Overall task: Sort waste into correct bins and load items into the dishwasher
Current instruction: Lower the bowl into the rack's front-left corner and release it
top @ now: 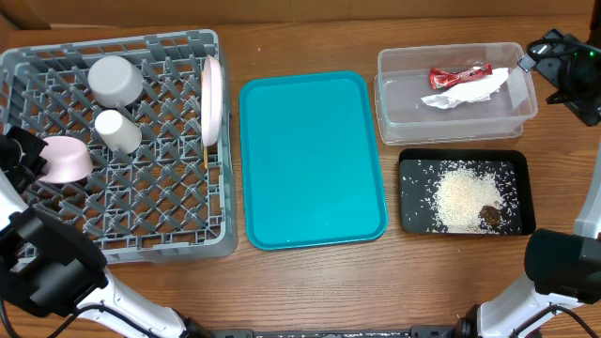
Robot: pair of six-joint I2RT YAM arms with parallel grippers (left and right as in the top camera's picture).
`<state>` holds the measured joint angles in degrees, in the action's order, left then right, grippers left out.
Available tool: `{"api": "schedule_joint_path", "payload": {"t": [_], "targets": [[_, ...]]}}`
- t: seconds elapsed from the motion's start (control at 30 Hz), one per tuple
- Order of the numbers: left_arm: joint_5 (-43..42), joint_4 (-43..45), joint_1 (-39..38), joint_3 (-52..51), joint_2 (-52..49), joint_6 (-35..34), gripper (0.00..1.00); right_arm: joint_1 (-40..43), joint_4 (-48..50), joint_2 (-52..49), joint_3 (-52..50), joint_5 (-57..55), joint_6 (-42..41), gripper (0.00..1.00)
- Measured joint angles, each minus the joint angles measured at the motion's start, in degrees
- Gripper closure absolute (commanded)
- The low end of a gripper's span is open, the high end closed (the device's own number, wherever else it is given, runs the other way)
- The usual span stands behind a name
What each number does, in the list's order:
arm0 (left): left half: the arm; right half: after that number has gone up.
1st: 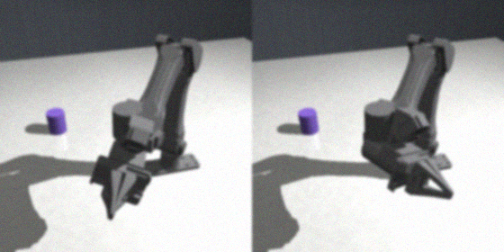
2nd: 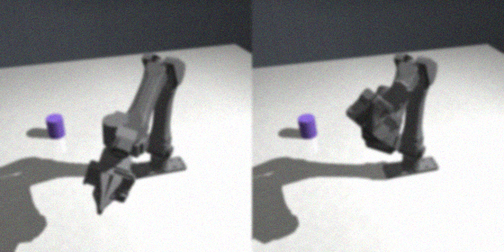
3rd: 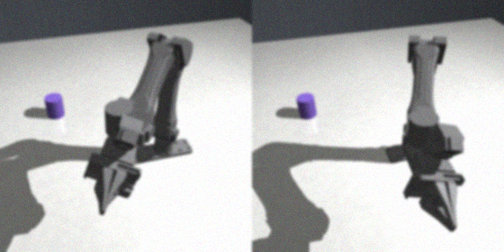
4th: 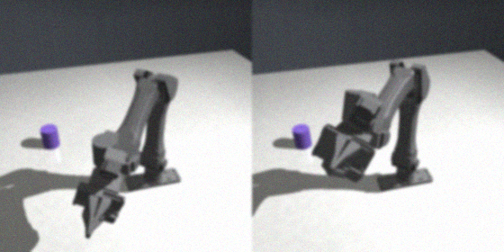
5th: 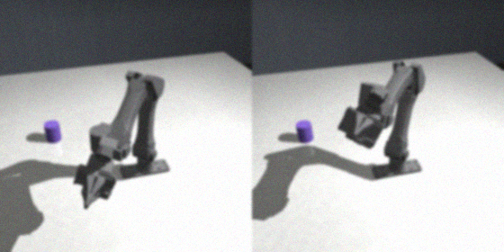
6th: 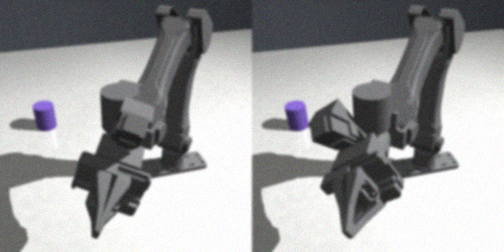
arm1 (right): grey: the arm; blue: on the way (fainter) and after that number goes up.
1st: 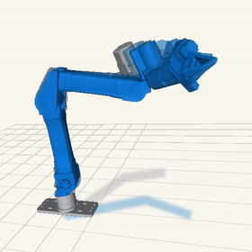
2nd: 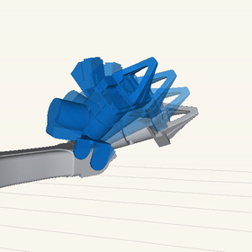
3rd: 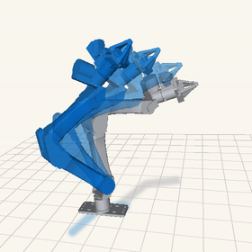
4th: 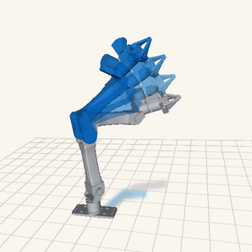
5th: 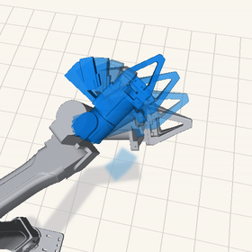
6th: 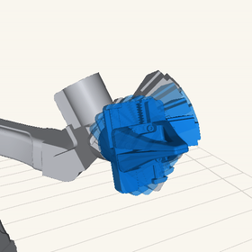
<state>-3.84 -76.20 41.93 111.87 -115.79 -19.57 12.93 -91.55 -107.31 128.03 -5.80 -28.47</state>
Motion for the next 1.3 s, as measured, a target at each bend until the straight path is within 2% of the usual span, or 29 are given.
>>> {"api": "schedule_joint_path", "payload": {"t": [0.03,0.1,0.27,0.53,0.7,0.83,0.93,1.07,1.2,1.23,1.27,1.3], "targets": [[-6.47,0.20,0.04,0.00,0.44,2.84,0.96,0.00,-0.02,0.00,0.00,0.02,0.02,0.00],[-13.73,1.14,-0.85,-0.13,0.50,5.97,0.96,0.00,-0.04,0.00,0.00,0.00,0.04,0.00],[-23.58,1.51,-2.51,-0.85,0.37,10.01,0.96,0.00,-0.02,0.00,0.00,0.00,0.00,0.00],[-24.90,4.66,-2.43,-0.90,0.37,10.80,0.96,0.00,0.00,0.00,0.00,0.02,0.02,0.00],[-18.38,4.00,-2.40,-0.90,0.37,7.87,0.96,0.00,-0.02,0.00,0.00,0.02,0.00,0.00],[-21.64,-1.73,-2.05,-0.07,0.33,7.54,0.96,0.00,-0.02,0.00,0.00,0.02,0.00,0.00],[-25.03,-10.78,-2.05,4.26,0.74,8.96,0.96,0.00,0.00,0.00,0.00,0.02,-0.02,0.00],[-27.28,-19.28,-2.05,5.73,6.49,12.31,0.96,0.00,-0.07,0.00,0.00,0.02,0.02,0.00],[-27.91,-20.13,-2.21,4.98,16.63,15.56,0.96,0.00,-0.02,0.00,0.00,0.00,0.00,0.00],[-28.13,-20.35,-2.21,3.48,19.78,15.93,0.94,0.00,0.02,0.00,0.00,0.02,0.02,0.00],[-28.15,-20.41,-2.23,2.29,22.51,16.31,0.71,0.00,-0.02,0.00,0.00,-0.02,0.02,0.00],[-28.13,-20.33,-2.40,0.39,26.05,16.94,0.56,0.00,0.00,0.00,0.00,-0.02,0.02,0.00]]}}
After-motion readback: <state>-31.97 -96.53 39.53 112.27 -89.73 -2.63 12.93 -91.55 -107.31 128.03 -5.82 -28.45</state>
